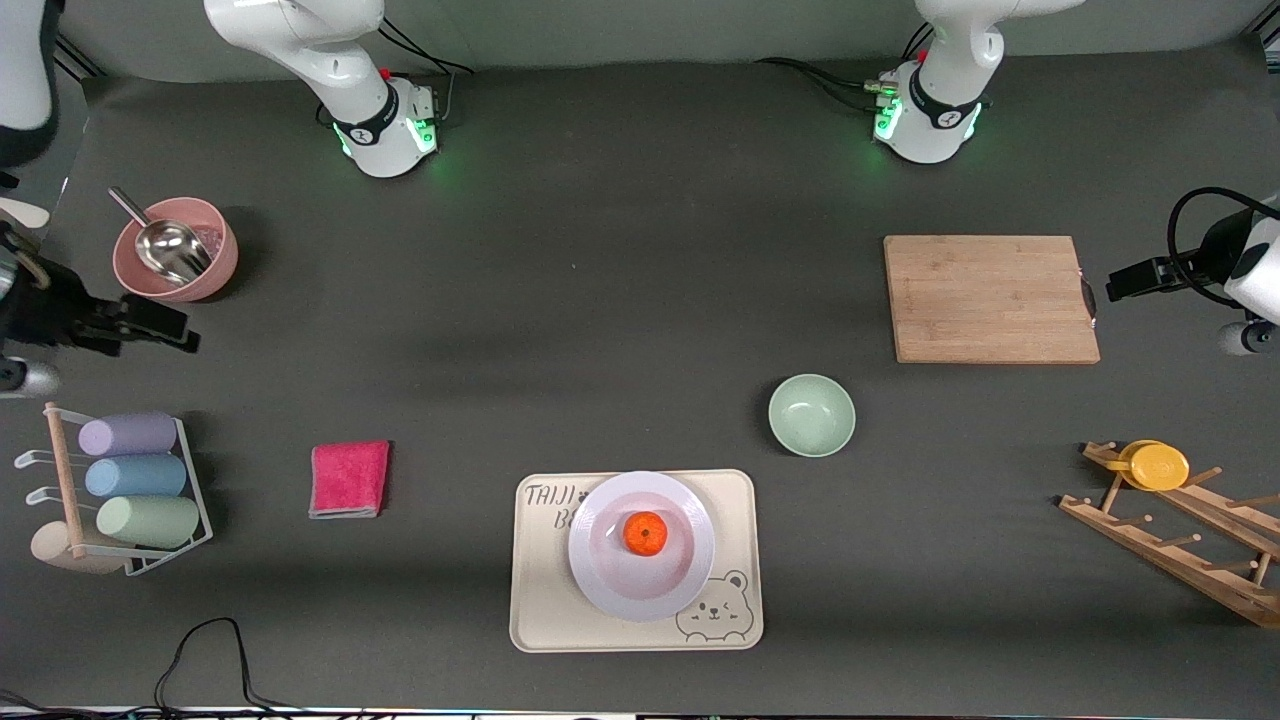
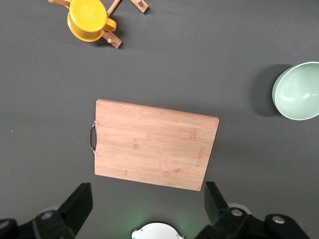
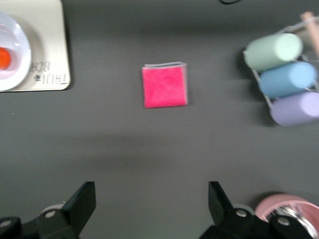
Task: Place orange and plate with both arms
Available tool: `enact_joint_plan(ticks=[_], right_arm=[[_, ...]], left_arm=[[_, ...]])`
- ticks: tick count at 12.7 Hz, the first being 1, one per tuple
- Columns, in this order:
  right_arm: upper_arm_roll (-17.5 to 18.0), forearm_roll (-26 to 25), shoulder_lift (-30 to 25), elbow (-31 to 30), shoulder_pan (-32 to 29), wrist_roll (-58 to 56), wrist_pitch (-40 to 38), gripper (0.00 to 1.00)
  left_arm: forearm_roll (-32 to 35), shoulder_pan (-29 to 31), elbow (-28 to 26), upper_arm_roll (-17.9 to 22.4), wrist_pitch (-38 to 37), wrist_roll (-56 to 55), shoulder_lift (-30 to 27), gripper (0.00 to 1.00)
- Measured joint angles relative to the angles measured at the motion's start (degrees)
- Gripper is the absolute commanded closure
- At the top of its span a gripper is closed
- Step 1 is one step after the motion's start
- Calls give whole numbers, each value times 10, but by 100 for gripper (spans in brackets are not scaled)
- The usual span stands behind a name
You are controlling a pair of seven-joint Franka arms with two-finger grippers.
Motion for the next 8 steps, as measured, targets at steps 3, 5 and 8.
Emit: enact_joint_plan(ticks=[3, 5, 8], right_arm=[[0, -11, -29, -24, -13, 0, -3, 0], [0, -12, -34, -33, -14, 0, -1, 0], [2, -13, -34, -43, -14, 0, 14, 0]], left_arm=[[0, 0, 0, 0, 0, 0, 0, 0], [0, 1, 1, 0, 1, 0, 0, 0], [3, 1, 15, 0, 1, 0, -1, 0]])
